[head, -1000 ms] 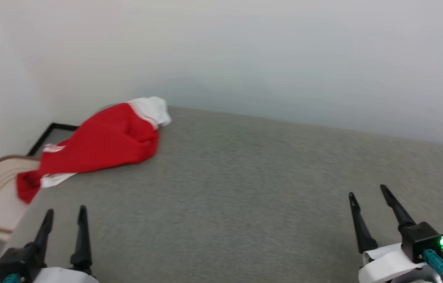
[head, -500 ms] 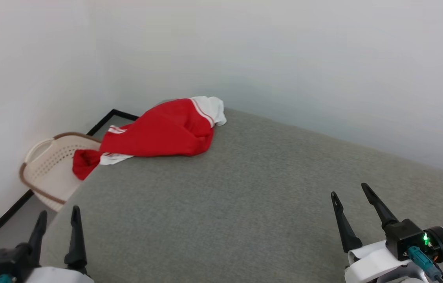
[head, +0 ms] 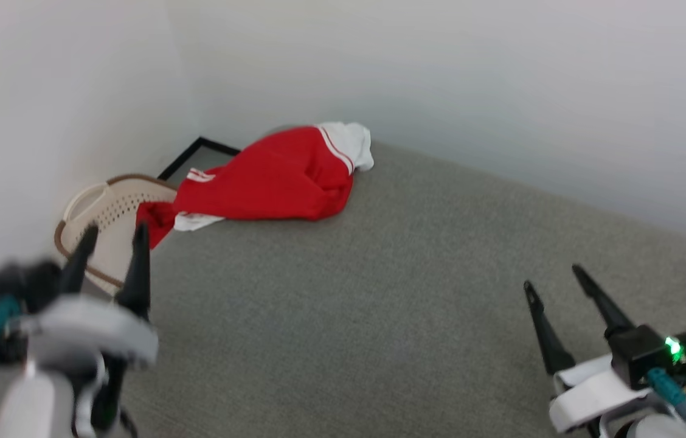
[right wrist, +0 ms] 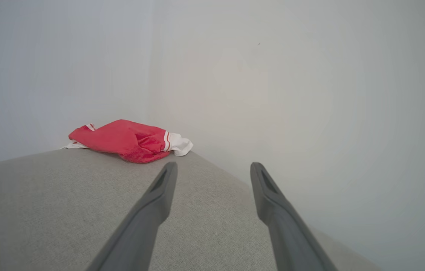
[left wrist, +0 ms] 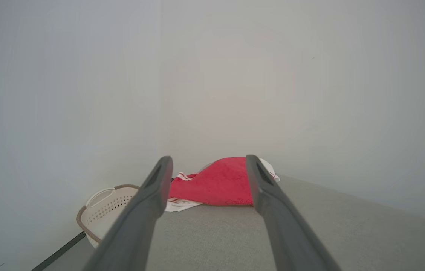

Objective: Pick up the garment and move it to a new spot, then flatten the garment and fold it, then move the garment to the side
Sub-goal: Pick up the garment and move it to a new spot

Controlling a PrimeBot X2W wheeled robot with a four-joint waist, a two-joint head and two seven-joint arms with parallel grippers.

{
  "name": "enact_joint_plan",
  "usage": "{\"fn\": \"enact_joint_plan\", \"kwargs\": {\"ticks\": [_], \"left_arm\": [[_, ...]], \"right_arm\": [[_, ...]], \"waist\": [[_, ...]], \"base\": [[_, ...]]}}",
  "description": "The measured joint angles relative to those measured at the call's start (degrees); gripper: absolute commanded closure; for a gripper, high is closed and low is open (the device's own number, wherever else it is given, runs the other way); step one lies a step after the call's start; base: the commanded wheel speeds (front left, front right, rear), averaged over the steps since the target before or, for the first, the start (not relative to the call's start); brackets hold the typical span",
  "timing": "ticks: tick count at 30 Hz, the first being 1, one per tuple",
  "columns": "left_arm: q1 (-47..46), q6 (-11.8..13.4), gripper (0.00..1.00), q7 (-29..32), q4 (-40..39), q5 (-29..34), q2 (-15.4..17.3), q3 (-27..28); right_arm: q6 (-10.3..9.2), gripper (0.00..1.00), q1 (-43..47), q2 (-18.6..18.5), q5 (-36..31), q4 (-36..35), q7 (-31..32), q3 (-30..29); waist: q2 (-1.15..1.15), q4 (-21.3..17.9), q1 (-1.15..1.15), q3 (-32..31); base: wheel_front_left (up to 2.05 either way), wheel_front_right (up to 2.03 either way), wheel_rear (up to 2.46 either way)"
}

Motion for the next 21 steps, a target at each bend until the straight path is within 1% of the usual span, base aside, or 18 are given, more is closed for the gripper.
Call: {"fn": "enact_joint_plan", "kwargs": {"ticks": [2, 5, 8, 12, 15, 21], "left_arm": [[-4.32, -0.74, 0.00, 2.57, 1.20, -1.75, 0.54, -0.23], [-10.75, -1.00, 0.00, 7.77, 3.94, -4.69, 1.23, -0.04], [-17.91, -0.29, 0.00, 11.43, 7.91, -5.46, 2.33, 0.18], [-26.23, -0.36, 0.00, 16.50, 14.68, -7.72, 3.00, -0.16], [-31.75, -0.60, 0.00, 18.91, 19.59, -8.83, 3.61, -0.11], [-41.38, 0.00, 0.00, 23.37, 29.78, -10.02, 4.28, -0.34]], "right_arm": [[0.00, 0.00, -0.91, -1.11, 0.00, -1.25, 0.74, 0.41], [0.00, 0.00, -2.15, -2.82, 0.01, -3.65, 2.26, 1.32], [0.01, 0.00, -3.28, -5.03, 0.09, -6.44, 3.83, 1.70], [0.01, 0.00, -4.73, -7.81, 0.36, -10.43, 6.26, 2.25], [0.02, 0.00, -5.92, -9.68, 0.80, -13.59, 8.00, 2.48], [0.02, 0.00, -7.99, -13.12, 1.21, -19.30, 11.44, 2.97]], "waist": [[0.00, 0.09, 0.00, 1.29], [0.00, 0.02, 0.00, 3.54], [0.00, -0.21, 0.00, 6.15], [0.00, -0.73, 0.00, 10.01], [0.00, -1.29, 0.00, 13.08], [0.00, -2.74, 0.00, 19.49]], "base": [[0.00, 0.00, 0.00], [0.00, 0.00, 0.00], [0.00, 0.00, 0.00], [0.00, 0.00, 0.00], [0.00, 0.00, 0.00], [0.00, 0.00, 0.00]]}}
